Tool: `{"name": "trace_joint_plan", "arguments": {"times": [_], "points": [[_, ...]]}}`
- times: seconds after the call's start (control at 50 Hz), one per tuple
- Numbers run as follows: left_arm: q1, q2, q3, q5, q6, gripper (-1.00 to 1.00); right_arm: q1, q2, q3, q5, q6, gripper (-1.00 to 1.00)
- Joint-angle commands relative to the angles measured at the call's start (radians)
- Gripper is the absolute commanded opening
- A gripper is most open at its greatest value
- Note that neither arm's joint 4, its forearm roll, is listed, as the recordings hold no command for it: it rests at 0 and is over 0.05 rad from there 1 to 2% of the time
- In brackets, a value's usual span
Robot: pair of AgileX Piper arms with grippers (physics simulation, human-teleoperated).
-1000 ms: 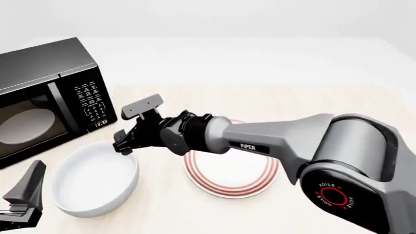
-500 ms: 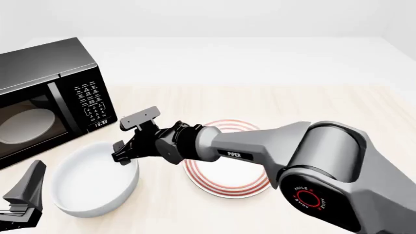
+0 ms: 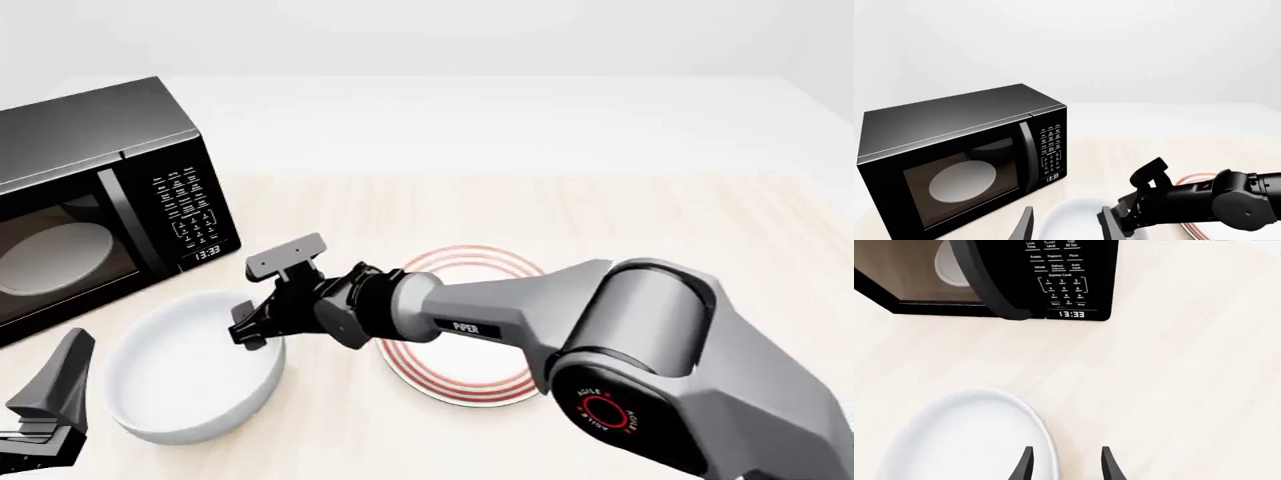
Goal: Put the white bowl to the right of the plate.
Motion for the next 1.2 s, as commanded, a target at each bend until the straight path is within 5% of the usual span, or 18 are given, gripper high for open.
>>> {"name": "trace_joint_plan", "arguments": {"times": [0.02, 0.26, 0.28, 0.62, 0.9, 1.2], "points": [[0.000, 0.000, 0.000, 0.000, 0.000, 1.00, 0.006, 0.030, -0.011, 0.000, 0.010, 1.00], [0.000, 0.000, 0.000, 0.000, 0.000, 1.00, 0.019, 0.050, -0.017, 0.001, 0.013, 1.00], [0.000, 0.000, 0.000, 0.000, 0.000, 1.00, 0.014, 0.049, -0.017, 0.003, 0.004, -1.00], [0.000, 0.000, 0.000, 0.000, 0.000, 1.00, 0.000, -0.019, 0.031, -0.003, -0.020, -1.00], [0.000, 0.000, 0.000, 0.000, 0.000, 1.00, -0.015, -0.232, 0.151, -0.009, -0.083, -1.00], [0.000, 0.000, 0.000, 0.000, 0.000, 1.00, -0.113, -0.403, 0.291, -0.048, -0.115, -1.00]]}}
